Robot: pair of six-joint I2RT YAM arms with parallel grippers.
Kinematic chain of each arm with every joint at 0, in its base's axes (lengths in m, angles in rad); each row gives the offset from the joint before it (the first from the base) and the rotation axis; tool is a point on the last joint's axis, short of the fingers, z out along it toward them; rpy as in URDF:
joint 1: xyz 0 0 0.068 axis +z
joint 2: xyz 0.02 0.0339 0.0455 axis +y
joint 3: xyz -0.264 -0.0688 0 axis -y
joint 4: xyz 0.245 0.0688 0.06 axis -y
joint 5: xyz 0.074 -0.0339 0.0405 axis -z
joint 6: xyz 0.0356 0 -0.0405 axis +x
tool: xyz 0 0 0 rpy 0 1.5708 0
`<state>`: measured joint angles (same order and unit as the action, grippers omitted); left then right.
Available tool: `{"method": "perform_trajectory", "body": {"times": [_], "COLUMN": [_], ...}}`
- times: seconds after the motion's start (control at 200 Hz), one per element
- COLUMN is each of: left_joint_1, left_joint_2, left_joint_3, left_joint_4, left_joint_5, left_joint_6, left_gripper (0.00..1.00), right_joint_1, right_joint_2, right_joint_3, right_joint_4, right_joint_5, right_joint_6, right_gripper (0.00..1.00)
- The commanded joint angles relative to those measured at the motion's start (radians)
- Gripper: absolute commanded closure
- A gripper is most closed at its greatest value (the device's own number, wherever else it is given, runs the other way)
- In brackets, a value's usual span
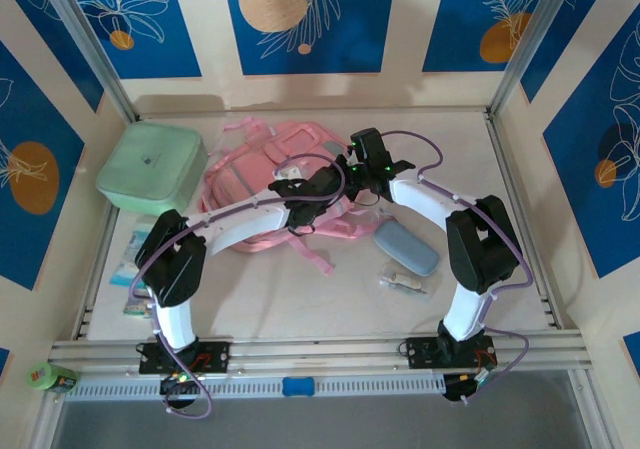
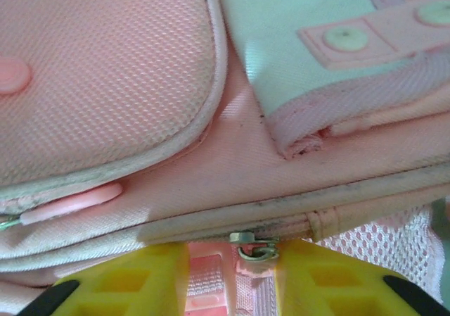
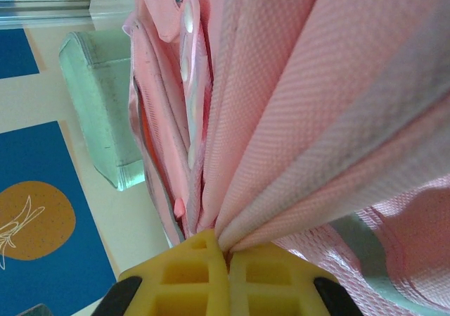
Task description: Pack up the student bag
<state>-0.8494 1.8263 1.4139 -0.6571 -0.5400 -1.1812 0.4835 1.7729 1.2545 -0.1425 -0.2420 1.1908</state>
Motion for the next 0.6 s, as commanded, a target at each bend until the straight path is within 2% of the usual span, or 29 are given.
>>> {"method": "perform_trajectory", "body": {"times": [0.0, 0.135, 0.21, 0.315, 0.435, 0.595], "left_joint_1": [0.007, 0.007, 0.007, 0.007, 0.016, 0.018], "left_joint_2": [-0.058, -0.053, -0.038, -0.008, 0.015, 0.040], "left_joint_3": [-0.025, -0.020, 0.001, 0.051, 0.054, 0.056], "left_joint_4": [0.031, 0.087, 0.099, 0.015, 0.039, 0.080], "left_joint_5": [-0.030, 0.025, 0.048, 0.006, 0.038, 0.041], "left_joint_6": [0.037, 0.092, 0.120, 0.092, 0.095, 0.096], "left_gripper": [0.74, 0.83, 0.82, 0.81, 0.75, 0.74], "right_joint_1": [0.009, 0.013, 0.015, 0.015, 0.015, 0.017], "right_joint_2": [-0.007, -0.006, -0.005, -0.004, -0.006, -0.002], "right_joint_3": [0.003, 0.007, 0.009, 0.009, 0.007, 0.004], "right_joint_4": [0.050, 0.050, 0.049, 0.049, 0.049, 0.061], "right_joint_5": [-0.062, -0.056, -0.057, -0.060, -0.057, -0.063], "right_joint_6": [-0.005, -0.006, -0.007, -0.006, -0.007, 0.005], "right_gripper": [1.00, 1.00, 1.00, 1.00, 1.00, 1.00]}}
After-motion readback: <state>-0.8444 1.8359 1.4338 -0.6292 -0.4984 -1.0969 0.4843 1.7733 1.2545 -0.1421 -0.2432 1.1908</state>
